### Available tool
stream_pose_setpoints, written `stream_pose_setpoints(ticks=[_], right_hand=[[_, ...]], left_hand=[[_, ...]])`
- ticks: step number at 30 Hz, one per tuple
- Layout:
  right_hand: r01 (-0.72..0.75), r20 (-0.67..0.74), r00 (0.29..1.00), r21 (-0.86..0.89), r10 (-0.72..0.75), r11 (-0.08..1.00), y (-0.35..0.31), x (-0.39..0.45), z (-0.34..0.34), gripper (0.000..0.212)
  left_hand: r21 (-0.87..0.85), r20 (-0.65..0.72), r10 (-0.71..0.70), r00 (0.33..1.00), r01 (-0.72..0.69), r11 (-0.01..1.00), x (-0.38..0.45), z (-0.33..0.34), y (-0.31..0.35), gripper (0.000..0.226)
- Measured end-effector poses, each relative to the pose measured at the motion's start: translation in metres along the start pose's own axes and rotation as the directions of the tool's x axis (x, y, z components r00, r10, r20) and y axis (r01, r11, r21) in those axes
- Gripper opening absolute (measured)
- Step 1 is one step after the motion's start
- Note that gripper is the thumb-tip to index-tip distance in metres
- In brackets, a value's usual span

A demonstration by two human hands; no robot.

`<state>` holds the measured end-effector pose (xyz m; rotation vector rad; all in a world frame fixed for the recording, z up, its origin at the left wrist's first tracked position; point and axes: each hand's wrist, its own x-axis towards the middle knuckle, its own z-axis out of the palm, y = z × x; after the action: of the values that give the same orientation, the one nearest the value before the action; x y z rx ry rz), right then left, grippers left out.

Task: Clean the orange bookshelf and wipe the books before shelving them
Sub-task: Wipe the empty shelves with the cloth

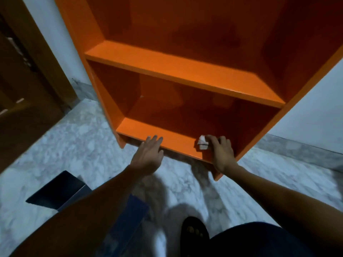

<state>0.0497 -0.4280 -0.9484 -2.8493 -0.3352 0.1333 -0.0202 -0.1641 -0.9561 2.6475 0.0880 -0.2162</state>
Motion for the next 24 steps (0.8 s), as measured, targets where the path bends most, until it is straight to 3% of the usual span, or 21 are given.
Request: stream_pose_setpoints(ticks=[6,8,11,17,21,24], right_hand=[[-0.081,0.060,0.995,0.117,0.075,0.990,0.014,0.032,0.049,0.055],[-0.068,0.017,0.998,0.053,0.068,0.996,0.011,0.035,0.059,0.056],[0.073,-0.019,0.997,-0.107,-0.076,0.992,-0.001,0.033,0.070,0.067],[0.403,0.107,0.910,0.007,-0.401,0.915,-0.038,0.017,0.082,0.063],[0.557,0.021,0.820,0.199,-0.572,0.806,-0.062,0.009,0.085,0.049],[0.538,-0.144,0.843,0.251,-0.518,0.805,-0.061,0.015,0.072,0.045]], left_hand=[[0.137,-0.080,0.002,0.997,0.009,0.991,0.039,0.015,-0.042,0.069],[0.161,-0.121,0.047,0.992,-0.027,0.987,0.043,0.021,-0.055,0.080],[0.185,-0.167,0.076,0.983,-0.045,0.982,0.045,0.036,-0.069,0.063],[0.220,-0.189,0.053,0.981,-0.010,0.975,0.050,0.040,-0.074,0.069],[0.254,-0.199,0.030,0.980,0.022,0.967,0.058,0.041,-0.086,0.069],[0.295,-0.197,0.041,0.980,0.019,0.955,0.064,0.042,-0.097,0.066]])
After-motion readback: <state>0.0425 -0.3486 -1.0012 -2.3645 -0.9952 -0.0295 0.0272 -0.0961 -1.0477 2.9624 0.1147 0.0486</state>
